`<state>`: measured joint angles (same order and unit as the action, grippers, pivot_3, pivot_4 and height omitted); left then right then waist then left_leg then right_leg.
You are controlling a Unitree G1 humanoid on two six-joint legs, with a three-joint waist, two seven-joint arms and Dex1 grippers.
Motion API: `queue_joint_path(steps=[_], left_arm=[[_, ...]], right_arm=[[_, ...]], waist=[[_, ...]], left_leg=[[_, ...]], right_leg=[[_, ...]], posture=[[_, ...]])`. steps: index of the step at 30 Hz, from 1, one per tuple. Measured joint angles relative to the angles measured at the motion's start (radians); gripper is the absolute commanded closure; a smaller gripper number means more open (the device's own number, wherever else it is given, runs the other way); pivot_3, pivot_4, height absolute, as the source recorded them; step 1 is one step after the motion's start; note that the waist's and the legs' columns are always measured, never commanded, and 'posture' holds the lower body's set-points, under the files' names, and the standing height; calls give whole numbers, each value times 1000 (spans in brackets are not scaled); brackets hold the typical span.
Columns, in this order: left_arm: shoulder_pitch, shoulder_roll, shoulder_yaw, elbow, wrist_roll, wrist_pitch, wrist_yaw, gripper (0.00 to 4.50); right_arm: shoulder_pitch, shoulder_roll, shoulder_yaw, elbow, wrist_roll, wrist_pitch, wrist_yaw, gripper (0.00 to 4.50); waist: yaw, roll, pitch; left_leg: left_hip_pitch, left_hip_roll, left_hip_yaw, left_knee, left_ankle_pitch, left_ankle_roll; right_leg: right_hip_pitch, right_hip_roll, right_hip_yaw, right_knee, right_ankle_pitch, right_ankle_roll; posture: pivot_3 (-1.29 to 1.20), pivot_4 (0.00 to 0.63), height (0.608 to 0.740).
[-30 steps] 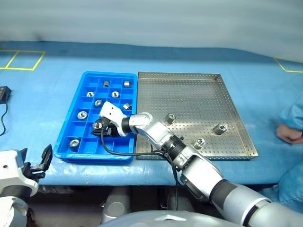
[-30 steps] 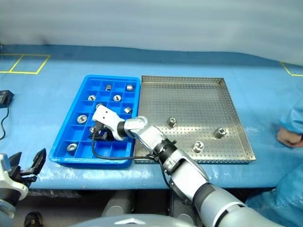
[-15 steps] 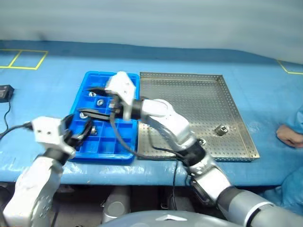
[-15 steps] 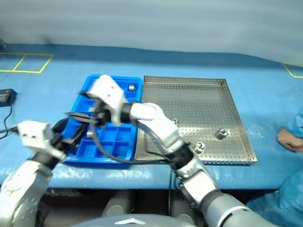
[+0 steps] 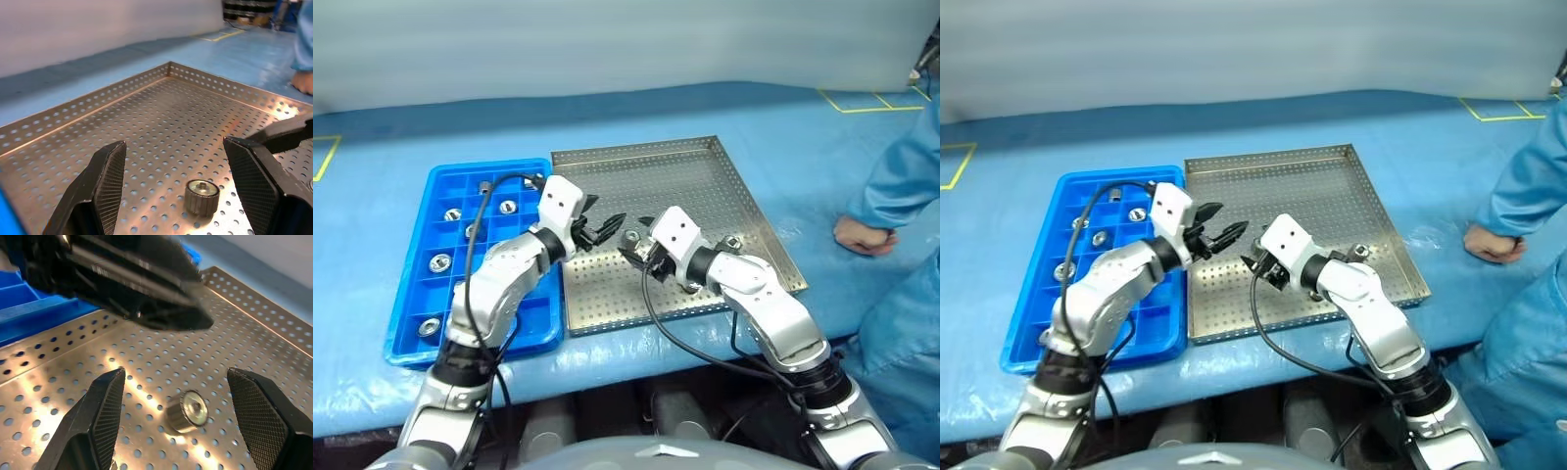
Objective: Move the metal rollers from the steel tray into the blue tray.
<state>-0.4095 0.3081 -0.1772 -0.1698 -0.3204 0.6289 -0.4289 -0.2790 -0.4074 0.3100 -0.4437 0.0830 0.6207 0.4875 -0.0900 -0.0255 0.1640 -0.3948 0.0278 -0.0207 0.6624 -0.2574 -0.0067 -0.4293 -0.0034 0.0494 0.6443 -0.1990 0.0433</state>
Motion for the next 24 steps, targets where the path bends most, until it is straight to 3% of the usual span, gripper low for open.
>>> queue_joint_path(steps=[6,15,18,23,24], left_arm=[[-82,-15,-47,247,86,-30,-28,1037],[-77,-48,-49,332,109,-47,-82,1037],[-78,-63,-45,370,124,-42,-63,1617],[-85,-67,-30,386,151,-40,-51,3182],[-85,-65,-30,386,157,-40,-52,3182]], right_arm=[[53,13,-25,-44,-11,22,-52,1027],[60,25,-40,-45,-20,25,-73,1027],[58,31,-40,-45,-20,25,-73,985],[47,43,-40,-43,-21,25,-76,985],[46,47,-40,-41,-22,25,-77,985]], waist=[[-47,0,0],[-86,0,0],[-89,0,0],[-92,0,0],[-92,0,0]], left_leg=[[0,-2,2,1,0,0],[0,-2,2,1,0,0],[0,-2,2,2,0,1],[1,-2,3,2,0,1],[1,-2,2,2,0,1]], right_leg=[[0,-2,3,-1,2,3],[0,-2,4,0,2,4],[0,-2,4,0,2,5],[0,-1,5,0,3,5],[0,-1,5,0,3,5]], posture=[[-253,150,740],[-237,150,740],[-237,150,740],[-226,150,740],[-226,150,740]])
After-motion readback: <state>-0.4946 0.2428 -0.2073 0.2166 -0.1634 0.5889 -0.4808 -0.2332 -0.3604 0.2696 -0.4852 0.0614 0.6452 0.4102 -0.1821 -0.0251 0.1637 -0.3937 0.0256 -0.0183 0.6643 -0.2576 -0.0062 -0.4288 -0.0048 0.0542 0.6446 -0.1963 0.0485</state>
